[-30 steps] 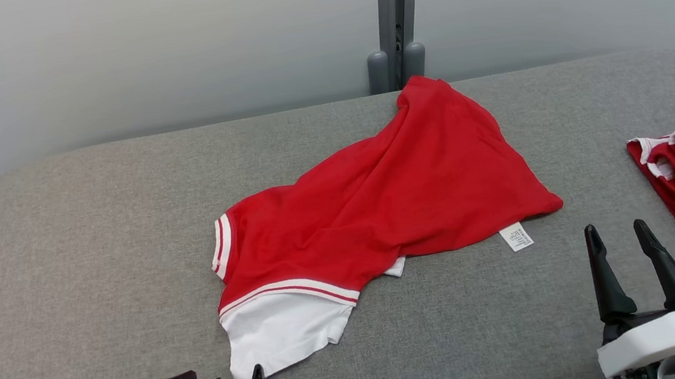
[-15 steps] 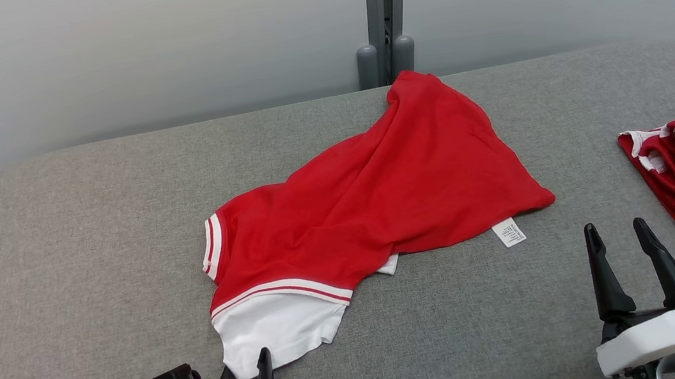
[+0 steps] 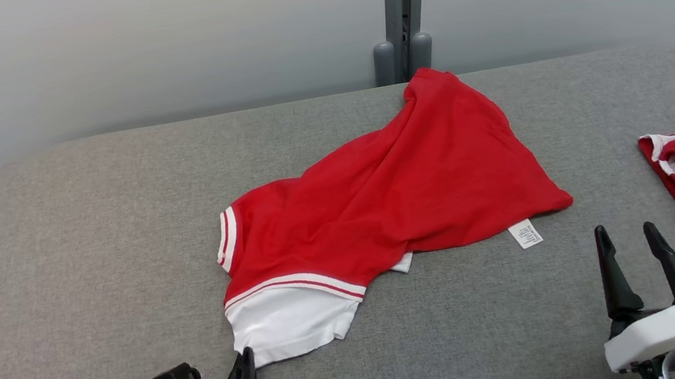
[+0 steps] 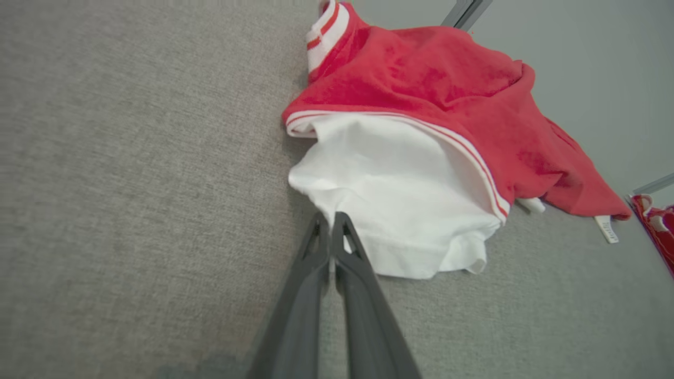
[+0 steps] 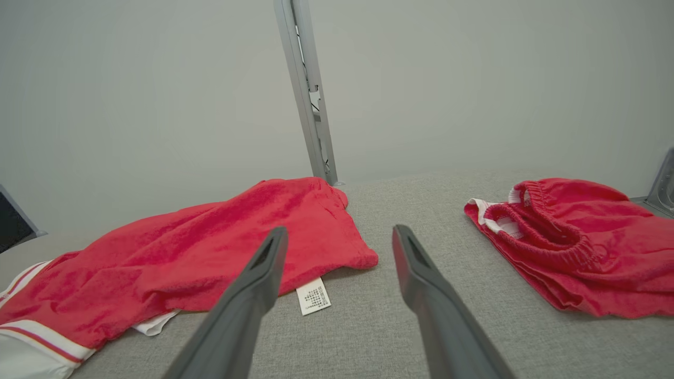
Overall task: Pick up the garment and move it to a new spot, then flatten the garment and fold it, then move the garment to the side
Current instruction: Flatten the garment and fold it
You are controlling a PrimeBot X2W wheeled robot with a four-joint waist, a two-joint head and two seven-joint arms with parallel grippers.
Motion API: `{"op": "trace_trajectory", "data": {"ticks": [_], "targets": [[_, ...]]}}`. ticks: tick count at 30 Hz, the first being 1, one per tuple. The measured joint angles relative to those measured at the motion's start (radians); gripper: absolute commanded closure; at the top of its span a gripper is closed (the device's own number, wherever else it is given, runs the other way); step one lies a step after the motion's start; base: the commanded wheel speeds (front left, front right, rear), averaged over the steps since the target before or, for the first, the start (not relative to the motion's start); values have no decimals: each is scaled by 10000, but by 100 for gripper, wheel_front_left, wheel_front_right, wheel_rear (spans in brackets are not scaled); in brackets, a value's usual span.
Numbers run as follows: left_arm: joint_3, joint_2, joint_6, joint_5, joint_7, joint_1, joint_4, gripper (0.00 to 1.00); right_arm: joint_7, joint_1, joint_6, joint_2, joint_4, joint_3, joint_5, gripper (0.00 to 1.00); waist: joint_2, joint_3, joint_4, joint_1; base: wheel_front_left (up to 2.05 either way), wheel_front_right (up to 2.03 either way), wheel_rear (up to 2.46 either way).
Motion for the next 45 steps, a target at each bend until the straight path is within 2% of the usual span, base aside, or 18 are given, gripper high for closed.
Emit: {"op": "trace_trajectory", "data": {"ticks": [7, 15, 24, 36, 37, 38, 39, 41, 43, 45], "targets": [[-8, 153, -46, 109, -512, 209, -520, 100, 357, -816, 0, -2, 1511, -1028, -159, 0, 0, 36, 633, 0, 0, 0, 0], [102, 562, 355, 213, -543, 693, -1628, 100, 823, -1975, 0, -4, 3501, -2042, -190, 0, 0, 227, 1339, 0, 0, 0, 0], [-46, 640, 568, 291, -353, 785, -2270, 100, 1273, -3163, 0, 10, 5413, -2184, -280, 0, 0, 521, 1870, 0, 0, 0, 0], [-86, 640, 667, 290, -339, 770, -2443, 100, 1720, -4336, 0, -50, 7214, -2157, -374, 0, 0, 783, 1956, 0, 0, 0, 0], [-86, 644, 669, 290, -339, 760, -2443, 100, 1741, -4419, 0, -63, 7310, -2121, -374, 14, 0, 794, 1953, 0, 0, 0, 0], [-86, 648, 669, 288, -339, 751, -2443, 100, 1764, -4495, 0, -73, 7409, -2090, -359, 42, 0, 800, 1949, 0, 0, 0, 0], [-86, 652, 669, 288, -339, 740, -2443, 100, 1762, -4556, 0, -71, 7473, -2073, -272, 57, 0, 807, 1942, 0, 0, 0, 0], [-86, 656, 667, 282, -359, 712, -2441, 100, 1739, -4644, 0, -59, 7570, -2008, -90, 71, 0, 806, 1927, 0, 0, 0, 0], [-84, 660, 667, 272, -370, 695, -2441, 100, 1615, -4703, 0, -44, 7649, -1921, 63, 100, 0, 796, 1899, 0, 0, 0, 0], [-82, 662, 665, 272, -418, 672, -2445, 100, 1444, -4774, 0, -38, 7687, -1827, 194, 100, 0, 783, 1867, 0, 0, 0, 0]]}}
